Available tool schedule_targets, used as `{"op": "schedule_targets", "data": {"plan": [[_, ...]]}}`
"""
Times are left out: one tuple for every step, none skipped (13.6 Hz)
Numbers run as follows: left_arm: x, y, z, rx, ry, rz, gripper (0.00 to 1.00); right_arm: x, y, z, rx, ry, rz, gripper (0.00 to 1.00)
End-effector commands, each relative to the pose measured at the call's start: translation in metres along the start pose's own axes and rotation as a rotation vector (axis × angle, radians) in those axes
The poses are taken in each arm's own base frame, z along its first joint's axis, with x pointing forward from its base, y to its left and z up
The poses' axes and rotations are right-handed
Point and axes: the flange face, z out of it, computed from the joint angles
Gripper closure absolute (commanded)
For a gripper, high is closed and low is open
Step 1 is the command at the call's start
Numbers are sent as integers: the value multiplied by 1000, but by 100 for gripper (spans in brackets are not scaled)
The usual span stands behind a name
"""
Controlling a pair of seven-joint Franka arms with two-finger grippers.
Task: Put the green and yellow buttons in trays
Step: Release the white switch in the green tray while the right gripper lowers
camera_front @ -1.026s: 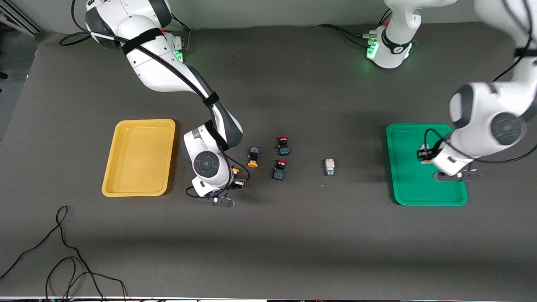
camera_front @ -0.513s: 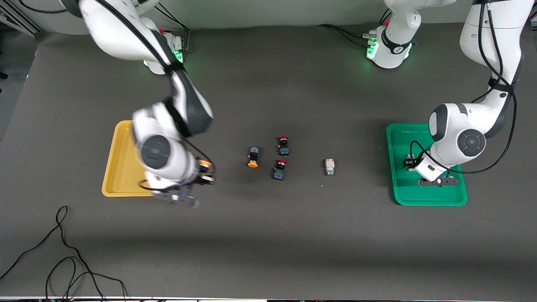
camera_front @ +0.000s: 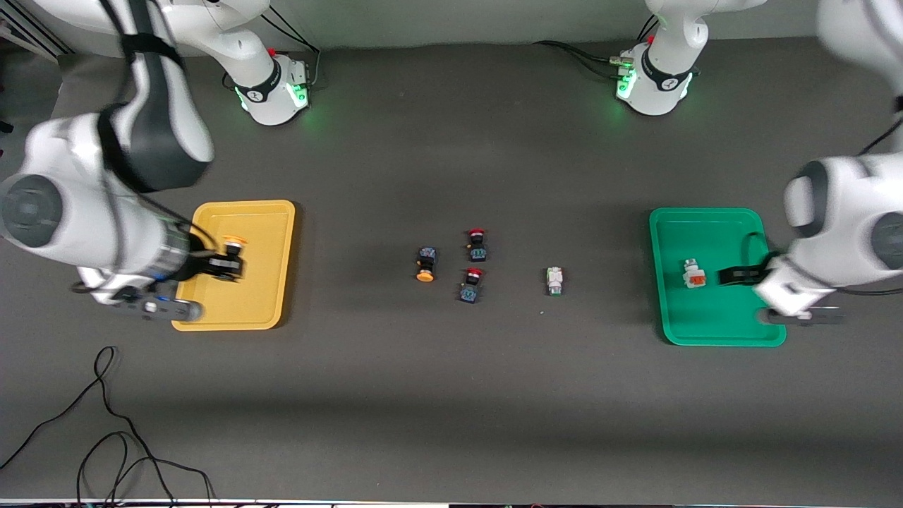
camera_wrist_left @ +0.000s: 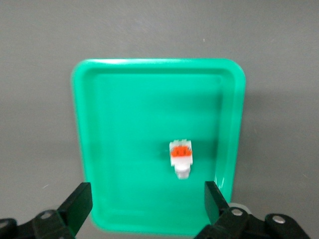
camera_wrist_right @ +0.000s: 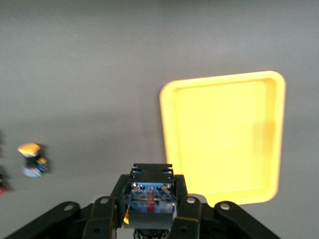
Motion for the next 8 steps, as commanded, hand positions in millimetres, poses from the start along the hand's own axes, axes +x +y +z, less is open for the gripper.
{"op": "schedule_targets", "data": {"plan": [[6, 8, -60, -59, 0, -2, 0, -5, 38, 37, 5, 4, -84, 100], [4, 18, -69, -86, 2, -3, 0, -4, 52, 57, 4, 29, -95, 100], [2, 40, -77, -96, 2, 12, 0, -4, 61, 83, 2, 52, -121, 100], [1, 66, -79, -91, 0, -16, 0, -5, 73, 109, -3, 78, -132, 100], [-1, 98, -79, -82, -4, -42, 0, -7, 82, 133, -11, 101, -141, 100], [-5, 136, -77, -72, -8, -55, 0, -10, 84, 154, -18, 117, -142, 100], [-10, 175, -74, -62, -6, -74, 0, -14, 87, 174, -25, 121, -139, 100], [-16, 211, -70, -55, -3, -95, 0, -17, 87, 188, -31, 122, -138, 100]]}}
